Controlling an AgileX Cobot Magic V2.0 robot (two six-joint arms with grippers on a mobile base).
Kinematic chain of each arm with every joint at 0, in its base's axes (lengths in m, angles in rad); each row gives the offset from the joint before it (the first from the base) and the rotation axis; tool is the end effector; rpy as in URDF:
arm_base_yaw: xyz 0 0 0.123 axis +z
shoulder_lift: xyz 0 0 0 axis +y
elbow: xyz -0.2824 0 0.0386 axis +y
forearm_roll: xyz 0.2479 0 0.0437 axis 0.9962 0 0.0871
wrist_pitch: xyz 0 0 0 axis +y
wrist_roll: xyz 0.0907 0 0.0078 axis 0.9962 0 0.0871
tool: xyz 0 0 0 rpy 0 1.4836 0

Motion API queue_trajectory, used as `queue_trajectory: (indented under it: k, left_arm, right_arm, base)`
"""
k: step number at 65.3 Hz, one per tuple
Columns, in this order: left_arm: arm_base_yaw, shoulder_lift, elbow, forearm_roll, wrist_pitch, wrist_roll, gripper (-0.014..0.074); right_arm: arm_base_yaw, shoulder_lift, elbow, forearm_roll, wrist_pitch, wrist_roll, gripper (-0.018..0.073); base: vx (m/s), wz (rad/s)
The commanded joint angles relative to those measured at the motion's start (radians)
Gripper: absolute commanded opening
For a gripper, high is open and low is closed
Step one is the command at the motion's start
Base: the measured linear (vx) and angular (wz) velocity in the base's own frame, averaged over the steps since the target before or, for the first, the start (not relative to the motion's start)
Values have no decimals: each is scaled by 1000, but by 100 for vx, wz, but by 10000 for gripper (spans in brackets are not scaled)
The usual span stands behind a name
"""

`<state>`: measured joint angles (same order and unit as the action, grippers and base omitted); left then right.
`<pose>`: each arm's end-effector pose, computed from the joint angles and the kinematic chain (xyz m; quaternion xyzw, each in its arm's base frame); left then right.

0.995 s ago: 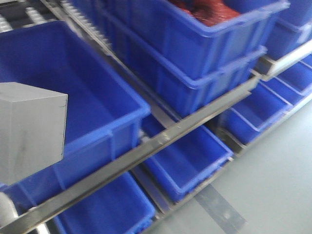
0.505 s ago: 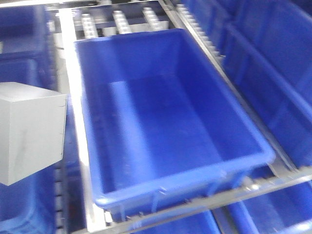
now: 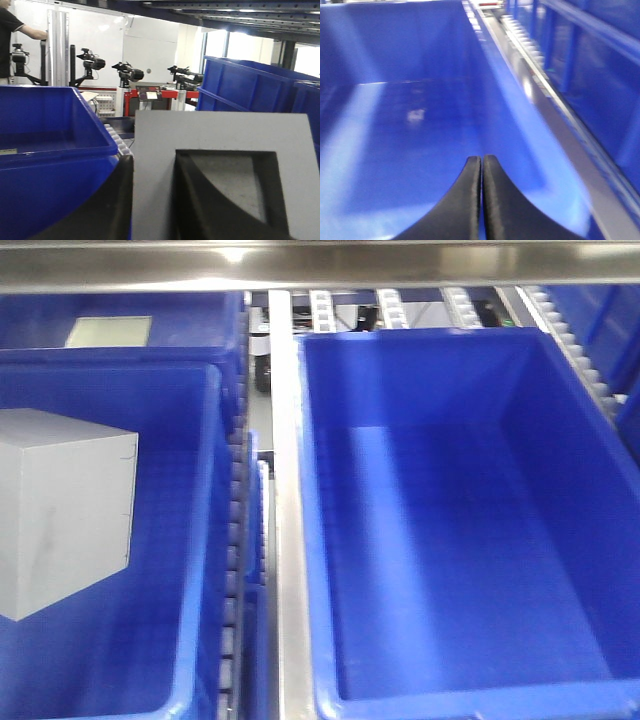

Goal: Sort gray base to blue bin
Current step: 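Turn toward the rack of open blue bins and stop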

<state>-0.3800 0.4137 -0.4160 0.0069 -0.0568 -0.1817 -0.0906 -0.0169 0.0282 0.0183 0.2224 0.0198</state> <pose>0.0880 -0.0352 0.3293 0.0671 0.6501 -0.2074 0.7279 0.0552 -0.0046 0.1843 0.0472 0.7555 -0.0158 0.6533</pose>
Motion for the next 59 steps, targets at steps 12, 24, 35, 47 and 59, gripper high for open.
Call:
queue_trajectory:
  k: [12,24,35,47,59]
  left_arm:
    - [-5,1,-30,-7,-109,-6,-6]
    - [-5,1,-30,-7,-109,-6,-6]
    - [-5,1,-30,-7,-109,-6,-6]
    - [-5,1,-30,-7,-109,-6,-6]
    - [-5,1,-30,-7,-109,-6,-6]
  right_arm:
    - [0,-2,2,-7,-75,-8,-5]
    - [0,-2,2,-7,-75,-8,-5]
    - [0,-2,2,-7,-75,-8,-5]
    - [0,-2,2,-7,-75,-8,-5]
    - [0,-2,2,-7,-75,-8,-5]
  base:
    - [4,17]
    - [2,9]
    - [2,7]
    - [0,2]
    - [0,0]
